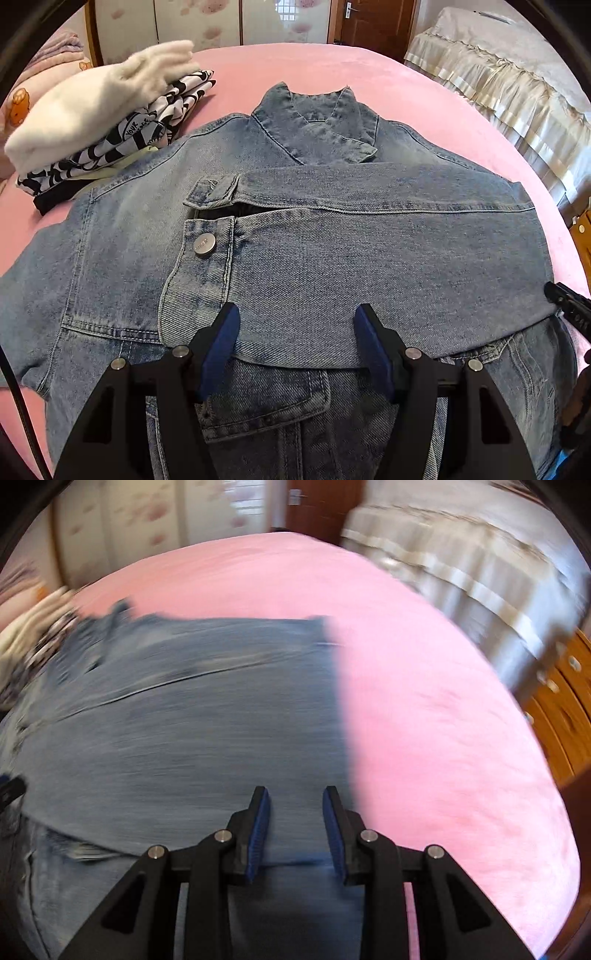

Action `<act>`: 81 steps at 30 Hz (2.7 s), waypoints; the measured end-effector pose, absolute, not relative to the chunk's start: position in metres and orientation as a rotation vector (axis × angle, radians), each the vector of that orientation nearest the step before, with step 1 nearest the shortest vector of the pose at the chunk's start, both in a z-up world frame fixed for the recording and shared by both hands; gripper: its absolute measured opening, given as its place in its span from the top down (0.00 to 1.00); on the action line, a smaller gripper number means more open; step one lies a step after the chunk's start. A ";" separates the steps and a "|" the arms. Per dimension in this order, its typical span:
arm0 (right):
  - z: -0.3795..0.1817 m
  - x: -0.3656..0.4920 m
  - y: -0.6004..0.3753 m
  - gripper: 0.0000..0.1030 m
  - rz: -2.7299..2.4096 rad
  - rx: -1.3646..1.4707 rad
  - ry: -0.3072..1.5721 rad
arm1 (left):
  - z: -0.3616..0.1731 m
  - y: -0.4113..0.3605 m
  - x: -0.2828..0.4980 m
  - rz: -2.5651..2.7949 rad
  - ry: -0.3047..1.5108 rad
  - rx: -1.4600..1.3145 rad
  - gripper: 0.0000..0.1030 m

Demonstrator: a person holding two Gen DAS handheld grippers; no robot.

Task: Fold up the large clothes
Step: 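Release the jacket and lift both tools away from the folded side, then grasp the other sleeve cuff with the left tool and fold it across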

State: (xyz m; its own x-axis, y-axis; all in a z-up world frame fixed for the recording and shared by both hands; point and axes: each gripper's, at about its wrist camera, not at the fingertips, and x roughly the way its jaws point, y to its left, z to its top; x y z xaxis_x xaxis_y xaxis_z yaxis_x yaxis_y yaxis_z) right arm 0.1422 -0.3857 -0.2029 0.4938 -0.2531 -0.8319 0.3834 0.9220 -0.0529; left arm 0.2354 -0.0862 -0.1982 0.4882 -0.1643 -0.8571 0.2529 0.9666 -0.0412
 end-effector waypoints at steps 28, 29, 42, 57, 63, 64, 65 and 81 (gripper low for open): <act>-0.176 0.108 -0.370 0.67 -0.403 0.255 0.964 | -0.159 -0.086 0.199 -0.238 1.010 0.063 0.30; -0.175 0.106 -0.368 0.67 -0.400 0.261 0.964 | -0.155 -0.086 0.195 -0.241 1.010 0.059 0.30; -0.137 0.056 -0.306 0.67 -0.312 0.226 0.946 | -0.091 -0.052 0.115 -0.281 0.989 0.044 0.30; -0.080 0.009 -0.188 0.67 -0.157 0.077 0.888 | -0.029 0.067 0.040 -0.209 0.899 0.049 0.23; -0.064 0.024 -0.118 0.67 -0.048 -0.006 0.855 | -0.036 0.150 0.045 -0.089 0.899 -0.044 0.23; -0.062 0.028 -0.105 0.67 -0.029 -0.020 0.847 | -0.040 0.162 0.047 -0.069 0.904 -0.062 0.23; -0.060 0.033 -0.092 0.67 -0.011 -0.034 0.841 | -0.044 0.176 0.050 -0.048 0.910 -0.085 0.23; -0.105 0.126 0.057 0.58 0.191 -0.134 0.917 | -0.152 0.350 0.105 0.187 1.007 -0.454 0.23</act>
